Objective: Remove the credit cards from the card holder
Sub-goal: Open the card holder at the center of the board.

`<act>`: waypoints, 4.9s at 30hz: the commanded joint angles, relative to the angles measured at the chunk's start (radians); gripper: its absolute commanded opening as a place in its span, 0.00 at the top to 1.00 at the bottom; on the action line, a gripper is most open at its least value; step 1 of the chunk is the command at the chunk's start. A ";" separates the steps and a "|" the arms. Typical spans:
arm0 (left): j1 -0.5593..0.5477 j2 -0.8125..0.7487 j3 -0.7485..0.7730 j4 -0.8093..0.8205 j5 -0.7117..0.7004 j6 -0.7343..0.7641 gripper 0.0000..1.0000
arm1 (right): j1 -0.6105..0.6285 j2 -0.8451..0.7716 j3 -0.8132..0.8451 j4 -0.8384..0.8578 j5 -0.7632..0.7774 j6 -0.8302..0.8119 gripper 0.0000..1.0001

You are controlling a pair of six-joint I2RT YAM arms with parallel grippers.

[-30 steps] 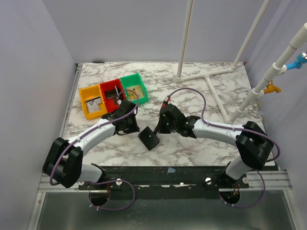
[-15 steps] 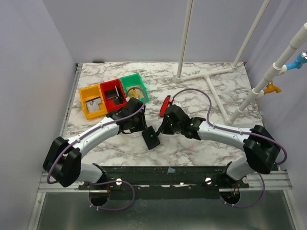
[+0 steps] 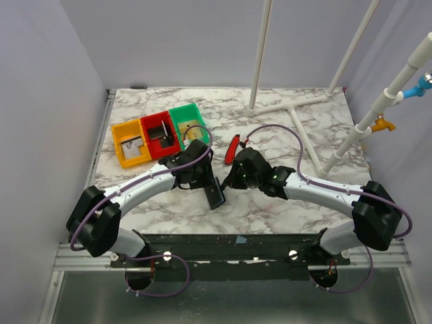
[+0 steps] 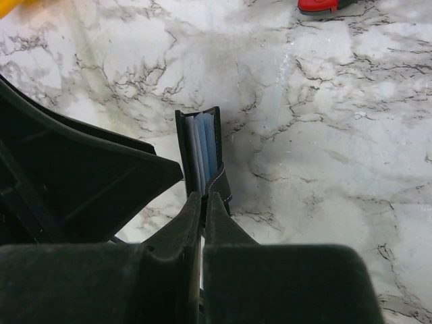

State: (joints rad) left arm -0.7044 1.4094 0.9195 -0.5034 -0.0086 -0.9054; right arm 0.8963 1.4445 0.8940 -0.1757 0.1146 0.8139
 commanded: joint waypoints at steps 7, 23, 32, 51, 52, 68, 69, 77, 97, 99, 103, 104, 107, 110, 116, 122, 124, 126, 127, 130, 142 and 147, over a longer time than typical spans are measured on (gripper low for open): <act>-0.005 -0.027 -0.011 -0.001 -0.028 0.004 0.52 | 0.000 -0.024 0.017 -0.008 0.002 -0.004 0.99; -0.006 0.012 -0.005 0.002 -0.028 0.040 0.52 | 0.012 -0.023 0.041 -0.028 0.017 -0.019 0.99; -0.007 0.004 -0.016 -0.023 -0.060 0.047 0.55 | 0.013 -0.038 0.042 -0.051 0.048 -0.032 0.99; -0.006 -0.053 -0.045 -0.082 -0.117 0.064 0.56 | 0.013 -0.066 0.037 -0.085 0.099 -0.038 0.99; -0.006 -0.056 -0.047 -0.085 -0.120 0.065 0.56 | 0.013 -0.068 0.036 -0.085 0.101 -0.037 0.99; -0.005 -0.006 -0.077 -0.045 -0.111 0.072 0.64 | 0.013 -0.078 0.051 -0.097 0.100 -0.047 0.99; -0.006 -0.003 -0.080 -0.043 -0.114 0.072 0.64 | 0.014 -0.079 0.056 -0.100 0.100 -0.047 0.99; 0.018 -0.023 -0.088 -0.073 -0.157 0.087 0.58 | 0.013 -0.080 0.082 -0.113 0.101 -0.058 0.99; 0.030 -0.040 -0.070 0.012 -0.038 0.084 0.57 | 0.016 -0.056 0.125 -0.116 0.083 -0.068 0.99; 0.029 -0.031 -0.071 0.016 -0.042 0.081 0.58 | 0.019 -0.050 0.133 -0.117 0.082 -0.069 0.99; 0.030 -0.026 -0.080 0.023 -0.050 0.076 0.58 | 0.021 -0.038 0.141 -0.118 0.083 -0.070 1.00; 0.029 -0.025 -0.083 0.025 -0.051 0.076 0.58 | 0.021 -0.036 0.140 -0.120 0.088 -0.070 0.99; 0.030 -0.016 -0.087 0.036 -0.048 0.077 0.59 | 0.020 -0.032 0.121 -0.130 0.120 -0.059 0.99; 0.029 -0.008 -0.086 0.042 -0.043 0.079 0.60 | 0.003 -0.024 0.092 -0.160 0.153 -0.056 0.99; 0.029 -0.001 -0.084 0.043 -0.039 0.084 0.61 | -0.128 -0.021 -0.052 -0.161 0.162 -0.037 0.99; 0.029 0.033 -0.066 0.050 -0.027 0.095 0.63 | -0.176 0.046 -0.097 -0.140 0.179 -0.048 0.99; 0.029 0.044 -0.059 0.050 -0.025 0.096 0.64 | -0.181 0.041 -0.100 -0.130 0.174 -0.048 0.99; 0.029 0.052 -0.056 0.054 -0.023 0.097 0.64 | -0.183 0.042 -0.099 -0.123 0.171 -0.050 0.99; 0.029 0.057 -0.053 0.055 -0.022 0.096 0.64 | -0.186 0.049 -0.097 -0.123 0.170 -0.052 0.99; 0.029 0.073 -0.040 0.063 -0.013 0.099 0.65 | -0.191 0.068 -0.098 -0.111 0.162 -0.060 0.99; 0.018 0.146 0.037 0.067 0.006 0.112 0.66 | -0.224 0.105 -0.054 -0.077 0.125 -0.084 0.99; 0.006 0.168 0.068 0.065 0.007 0.115 0.66 | -0.224 0.098 -0.042 -0.078 0.114 -0.092 0.99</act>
State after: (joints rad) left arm -0.6834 1.5539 0.9432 -0.4500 -0.0223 -0.8074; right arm 0.6785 1.5383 0.8219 -0.2737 0.2451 0.7387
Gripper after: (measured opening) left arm 0.342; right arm 0.008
